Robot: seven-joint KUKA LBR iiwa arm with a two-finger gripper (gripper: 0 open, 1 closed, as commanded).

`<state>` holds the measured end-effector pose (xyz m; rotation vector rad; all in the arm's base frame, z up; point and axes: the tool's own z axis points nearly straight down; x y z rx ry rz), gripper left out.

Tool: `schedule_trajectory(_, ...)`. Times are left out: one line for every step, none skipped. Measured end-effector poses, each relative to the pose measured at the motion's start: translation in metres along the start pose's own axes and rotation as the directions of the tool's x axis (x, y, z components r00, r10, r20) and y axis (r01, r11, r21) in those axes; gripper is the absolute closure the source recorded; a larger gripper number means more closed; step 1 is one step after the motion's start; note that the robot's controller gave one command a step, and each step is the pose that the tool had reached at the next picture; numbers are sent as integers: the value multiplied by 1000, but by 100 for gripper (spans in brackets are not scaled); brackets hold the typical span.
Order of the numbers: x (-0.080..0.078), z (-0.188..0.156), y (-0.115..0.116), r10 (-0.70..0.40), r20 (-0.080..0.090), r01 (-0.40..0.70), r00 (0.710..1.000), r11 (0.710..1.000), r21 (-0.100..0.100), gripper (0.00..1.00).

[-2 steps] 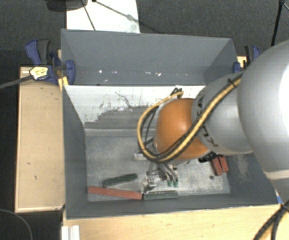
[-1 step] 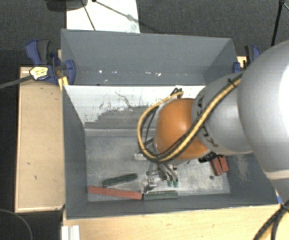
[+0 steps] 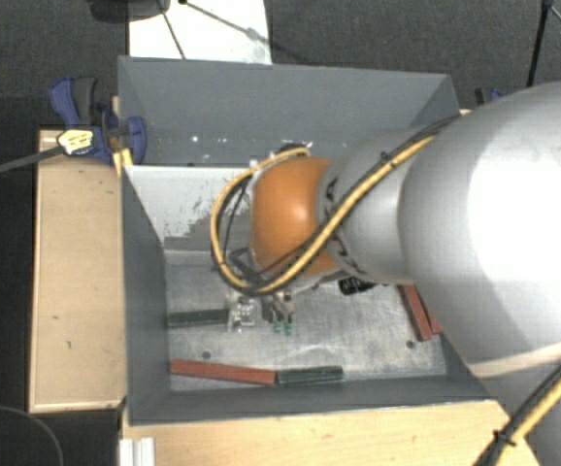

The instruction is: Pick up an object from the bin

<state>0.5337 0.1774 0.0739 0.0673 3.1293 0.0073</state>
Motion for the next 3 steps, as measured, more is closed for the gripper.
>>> schedule_trajectory(0, 0, 0, 0, 0, 0, 1000, 1000, 0, 100)
schedule_trajectory(5, -2, 1, -63, -6, 63, 998, 998, 4, 100)
schedule_trajectory(15, -186, 15, -100, -8, 100, 995, 995, 3, 100)
